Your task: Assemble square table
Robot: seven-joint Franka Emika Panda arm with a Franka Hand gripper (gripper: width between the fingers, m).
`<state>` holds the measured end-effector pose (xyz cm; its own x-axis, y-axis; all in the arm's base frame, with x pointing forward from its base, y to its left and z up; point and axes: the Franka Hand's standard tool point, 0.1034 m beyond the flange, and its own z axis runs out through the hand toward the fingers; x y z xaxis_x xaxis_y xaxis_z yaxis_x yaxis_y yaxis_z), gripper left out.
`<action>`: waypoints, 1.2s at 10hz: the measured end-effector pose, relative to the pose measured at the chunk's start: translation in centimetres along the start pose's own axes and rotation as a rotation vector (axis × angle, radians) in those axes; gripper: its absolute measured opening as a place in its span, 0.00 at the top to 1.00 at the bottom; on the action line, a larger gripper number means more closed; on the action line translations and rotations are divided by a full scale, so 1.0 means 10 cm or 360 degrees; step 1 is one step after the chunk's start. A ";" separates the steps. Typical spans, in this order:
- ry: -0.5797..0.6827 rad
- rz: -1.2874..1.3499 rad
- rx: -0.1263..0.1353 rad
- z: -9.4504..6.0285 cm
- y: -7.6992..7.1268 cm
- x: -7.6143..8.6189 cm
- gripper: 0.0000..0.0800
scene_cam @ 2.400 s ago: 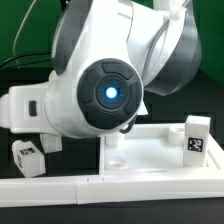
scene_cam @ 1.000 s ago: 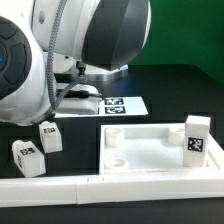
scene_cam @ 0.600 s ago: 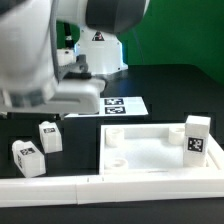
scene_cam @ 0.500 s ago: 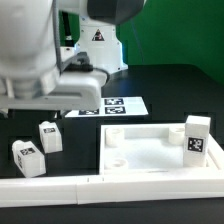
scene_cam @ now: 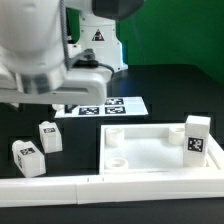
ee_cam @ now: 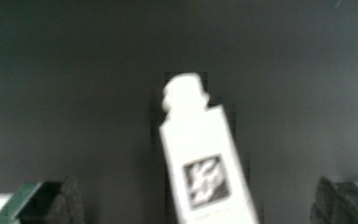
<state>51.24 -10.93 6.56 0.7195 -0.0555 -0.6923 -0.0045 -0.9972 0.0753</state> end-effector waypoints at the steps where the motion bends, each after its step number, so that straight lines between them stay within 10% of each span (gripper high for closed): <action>1: -0.0121 -0.0004 0.0019 0.02 -0.10 -0.04 0.19; 12: -0.0143 -0.0173 0.0021 0.07 -0.02 0.12 0.19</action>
Offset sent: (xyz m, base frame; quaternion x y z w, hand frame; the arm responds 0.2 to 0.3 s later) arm 0.0000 0.0000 0.0000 0.0000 0.0000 0.0000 1.0000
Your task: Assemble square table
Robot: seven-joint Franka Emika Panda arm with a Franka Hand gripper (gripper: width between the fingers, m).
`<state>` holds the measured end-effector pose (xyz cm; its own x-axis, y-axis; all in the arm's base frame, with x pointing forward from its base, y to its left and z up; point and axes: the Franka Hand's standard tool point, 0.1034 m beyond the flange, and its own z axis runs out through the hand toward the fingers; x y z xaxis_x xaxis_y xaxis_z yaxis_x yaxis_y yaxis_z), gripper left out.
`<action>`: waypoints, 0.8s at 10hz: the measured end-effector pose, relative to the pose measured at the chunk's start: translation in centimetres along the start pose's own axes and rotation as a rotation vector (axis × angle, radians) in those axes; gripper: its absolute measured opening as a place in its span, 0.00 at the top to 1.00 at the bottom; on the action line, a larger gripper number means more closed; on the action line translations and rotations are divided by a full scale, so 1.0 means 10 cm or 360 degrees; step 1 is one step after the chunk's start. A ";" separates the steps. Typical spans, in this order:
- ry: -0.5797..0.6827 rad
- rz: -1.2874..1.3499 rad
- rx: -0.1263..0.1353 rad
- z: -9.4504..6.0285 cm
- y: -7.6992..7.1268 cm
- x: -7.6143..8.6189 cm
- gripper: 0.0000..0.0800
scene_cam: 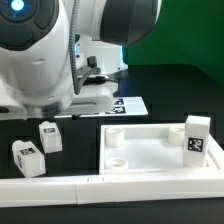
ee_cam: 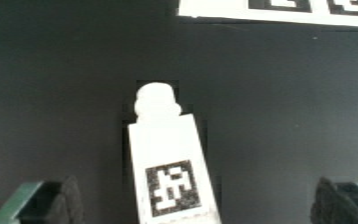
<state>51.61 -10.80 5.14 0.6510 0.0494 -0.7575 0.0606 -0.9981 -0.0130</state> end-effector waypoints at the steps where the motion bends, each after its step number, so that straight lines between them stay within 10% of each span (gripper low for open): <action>1: -0.0074 0.0001 0.0001 0.06 -0.01 0.01 0.19; 8: -0.0340 0.0096 0.0003 0.20 -0.11 0.07 0.19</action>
Offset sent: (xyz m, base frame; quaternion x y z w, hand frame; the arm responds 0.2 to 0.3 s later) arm -0.0089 0.0196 -0.0040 0.0030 -0.2290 0.0943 0.9688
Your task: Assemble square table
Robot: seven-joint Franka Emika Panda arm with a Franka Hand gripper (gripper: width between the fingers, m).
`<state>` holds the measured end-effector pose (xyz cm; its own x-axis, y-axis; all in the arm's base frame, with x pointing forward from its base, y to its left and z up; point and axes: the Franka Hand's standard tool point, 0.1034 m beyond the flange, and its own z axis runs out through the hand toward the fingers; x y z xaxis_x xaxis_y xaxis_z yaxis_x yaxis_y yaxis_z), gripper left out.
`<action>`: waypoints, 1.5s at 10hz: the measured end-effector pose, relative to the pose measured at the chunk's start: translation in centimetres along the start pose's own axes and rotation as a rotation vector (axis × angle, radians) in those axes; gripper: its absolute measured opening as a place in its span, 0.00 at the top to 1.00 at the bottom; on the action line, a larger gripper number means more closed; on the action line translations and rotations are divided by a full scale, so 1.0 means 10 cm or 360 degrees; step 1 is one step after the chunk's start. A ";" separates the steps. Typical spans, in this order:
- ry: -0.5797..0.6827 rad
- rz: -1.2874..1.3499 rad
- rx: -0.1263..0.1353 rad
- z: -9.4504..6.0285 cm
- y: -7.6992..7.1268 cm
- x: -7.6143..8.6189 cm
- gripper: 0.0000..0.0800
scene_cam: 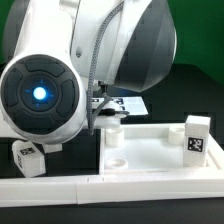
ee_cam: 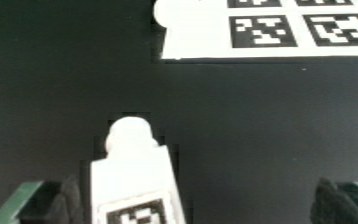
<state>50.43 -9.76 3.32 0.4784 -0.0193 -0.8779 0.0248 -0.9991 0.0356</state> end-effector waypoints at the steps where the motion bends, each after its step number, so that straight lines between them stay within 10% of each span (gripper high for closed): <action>1: 0.0014 -0.0028 0.0005 -0.03 0.04 0.01 0.19; 4: 0.0136 -0.0025 -0.0005 -0.15 0.11 0.09 0.19; 12: 0.0128 0.0011 0.0013 0.13 0.16 0.15 0.19; 15: 0.0128 0.0011 0.0013 0.13 0.16 0.15 0.65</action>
Offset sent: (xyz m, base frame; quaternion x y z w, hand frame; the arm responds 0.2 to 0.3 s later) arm 0.0090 -0.0047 0.0007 -0.0067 0.0717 -0.0251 0.9971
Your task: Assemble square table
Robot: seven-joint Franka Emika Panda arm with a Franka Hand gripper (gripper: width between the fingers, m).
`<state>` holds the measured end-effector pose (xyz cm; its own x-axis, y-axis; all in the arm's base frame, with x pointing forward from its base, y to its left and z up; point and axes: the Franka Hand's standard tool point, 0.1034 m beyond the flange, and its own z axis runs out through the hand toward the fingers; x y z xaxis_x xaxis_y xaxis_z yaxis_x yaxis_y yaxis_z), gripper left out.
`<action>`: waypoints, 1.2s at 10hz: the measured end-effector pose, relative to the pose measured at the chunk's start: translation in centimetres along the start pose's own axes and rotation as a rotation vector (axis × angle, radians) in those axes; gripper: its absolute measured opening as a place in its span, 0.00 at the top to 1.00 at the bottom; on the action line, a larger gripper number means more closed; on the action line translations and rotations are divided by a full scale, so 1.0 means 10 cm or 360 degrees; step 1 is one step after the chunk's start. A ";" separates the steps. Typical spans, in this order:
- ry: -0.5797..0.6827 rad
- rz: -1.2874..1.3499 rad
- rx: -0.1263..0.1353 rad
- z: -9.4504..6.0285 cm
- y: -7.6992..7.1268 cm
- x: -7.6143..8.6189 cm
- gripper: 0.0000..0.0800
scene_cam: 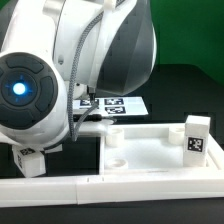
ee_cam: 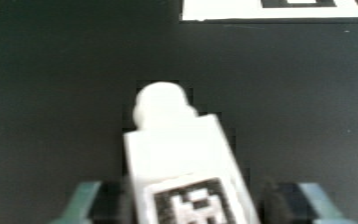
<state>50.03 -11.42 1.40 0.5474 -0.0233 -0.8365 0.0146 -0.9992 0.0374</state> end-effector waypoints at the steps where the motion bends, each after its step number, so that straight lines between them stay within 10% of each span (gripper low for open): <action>1: 0.0001 -0.0002 0.0001 -0.01 0.00 -0.01 0.65; 5: 0.0138 -0.0001 0.0036 -0.41 -0.09 -0.45 0.65; 10: 0.0741 0.0012 -0.0002 -0.63 -0.05 -0.34 0.65; 12: 0.0943 0.0099 0.0107 -1.04 -0.52 -0.55 0.64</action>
Offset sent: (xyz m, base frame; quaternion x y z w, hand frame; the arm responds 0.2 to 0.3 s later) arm -0.0160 0.0251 0.0585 0.0373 0.0054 0.0236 0.9990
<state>55.67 -5.78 11.46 0.9193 -0.0788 -0.3857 -0.0747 -0.9969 0.0258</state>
